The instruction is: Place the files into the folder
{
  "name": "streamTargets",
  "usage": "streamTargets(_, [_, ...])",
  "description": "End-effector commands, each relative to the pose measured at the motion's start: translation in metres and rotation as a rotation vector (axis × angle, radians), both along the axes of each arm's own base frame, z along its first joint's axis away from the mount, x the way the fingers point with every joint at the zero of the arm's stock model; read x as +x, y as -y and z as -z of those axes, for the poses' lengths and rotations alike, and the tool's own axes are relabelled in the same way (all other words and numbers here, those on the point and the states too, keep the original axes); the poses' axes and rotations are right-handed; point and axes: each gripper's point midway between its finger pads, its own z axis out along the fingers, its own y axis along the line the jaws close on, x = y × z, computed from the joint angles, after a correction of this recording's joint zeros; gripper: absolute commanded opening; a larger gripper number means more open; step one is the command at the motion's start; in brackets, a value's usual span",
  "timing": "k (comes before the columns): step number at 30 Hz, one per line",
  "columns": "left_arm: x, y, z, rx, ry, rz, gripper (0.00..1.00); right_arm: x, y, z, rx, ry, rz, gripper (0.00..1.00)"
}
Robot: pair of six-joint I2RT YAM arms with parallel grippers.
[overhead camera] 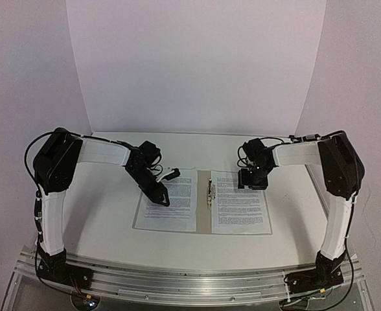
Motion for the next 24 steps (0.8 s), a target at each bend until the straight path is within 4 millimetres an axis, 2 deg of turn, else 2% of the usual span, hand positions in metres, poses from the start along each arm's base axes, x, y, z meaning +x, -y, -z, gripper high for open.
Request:
streamTargets(1, [-0.002, -0.010, 0.013, 0.082, -0.043, -0.030, 0.43, 0.018, -0.016, -0.050, 0.085, 0.103, -0.007, 0.63])
streamTargets(11, [0.004, -0.005, -0.005, 0.059, -0.034, -0.044, 0.44, 0.017, -0.022, -0.071, 0.130, 0.127, -0.025, 0.64])
streamTargets(14, [0.008, 0.000, -0.018, 0.038, -0.023, -0.048, 0.44, 0.015, -0.028, -0.077, 0.173, 0.122, -0.030, 0.64])
streamTargets(21, [0.017, 0.029, -0.066, -0.125, 0.032, 0.031, 0.45, -0.004, -0.047, -0.091, 0.303, 0.081, -0.030, 0.63])
streamTargets(24, [0.034, 0.047, -0.071, -0.163, 0.038, 0.032, 0.45, -0.013, -0.066, -0.096, 0.367, 0.067, -0.050, 0.61])
